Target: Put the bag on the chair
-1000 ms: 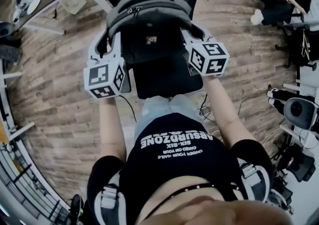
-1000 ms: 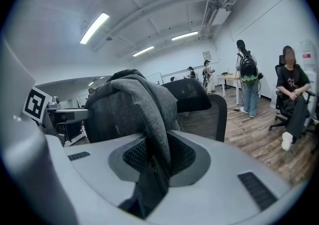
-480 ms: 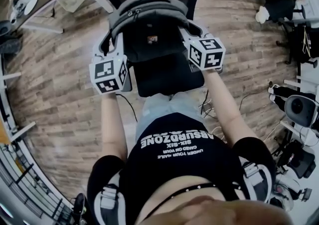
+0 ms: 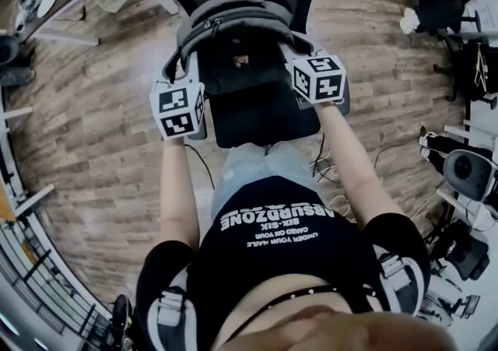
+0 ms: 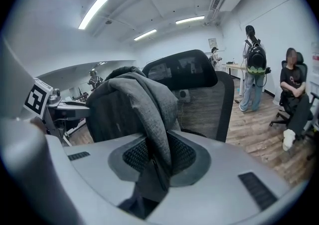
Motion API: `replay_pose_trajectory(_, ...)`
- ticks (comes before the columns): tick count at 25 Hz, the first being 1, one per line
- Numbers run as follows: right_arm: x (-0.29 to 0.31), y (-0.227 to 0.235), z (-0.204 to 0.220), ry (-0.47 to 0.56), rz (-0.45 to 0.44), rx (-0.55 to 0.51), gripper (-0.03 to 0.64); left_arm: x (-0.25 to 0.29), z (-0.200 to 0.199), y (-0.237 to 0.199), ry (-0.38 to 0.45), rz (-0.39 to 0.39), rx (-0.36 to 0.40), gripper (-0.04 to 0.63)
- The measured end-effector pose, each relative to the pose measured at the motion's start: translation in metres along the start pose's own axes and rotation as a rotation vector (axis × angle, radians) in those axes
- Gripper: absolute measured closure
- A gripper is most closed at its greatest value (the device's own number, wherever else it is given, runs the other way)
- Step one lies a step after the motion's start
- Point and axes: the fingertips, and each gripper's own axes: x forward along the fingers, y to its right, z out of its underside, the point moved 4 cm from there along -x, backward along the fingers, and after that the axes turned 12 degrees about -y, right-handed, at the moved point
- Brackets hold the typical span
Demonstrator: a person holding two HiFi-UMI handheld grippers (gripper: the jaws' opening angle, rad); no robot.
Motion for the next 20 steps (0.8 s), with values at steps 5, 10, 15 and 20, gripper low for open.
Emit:
replay_pose_trajectory(5, 0.012, 0.002, 0.010, -0.041, 0.004, 0.001, 0.526, 0.010, 0.012, 0.000, -0.036, -0.004, -0.004, 0.486)
replay_pose_trajectory(10, 0.025, 0.002, 0.016, -0.080, 0.008, -0.015, 0.526, 0.019, 0.023, -0.004, -0.067, 0.000, -0.016, 0.486)
replay_pose_trajectory(15, 0.040, 0.005, 0.026, -0.111, 0.008, -0.018, 0.525, 0.030, 0.039, -0.004, -0.101, -0.001, -0.025, 0.486)
replay_pose_trajectory(20, 0.055, 0.005, 0.035, -0.127, -0.005, -0.020, 0.525, 0.038, 0.048, -0.007, -0.130, -0.009, -0.034, 0.486)
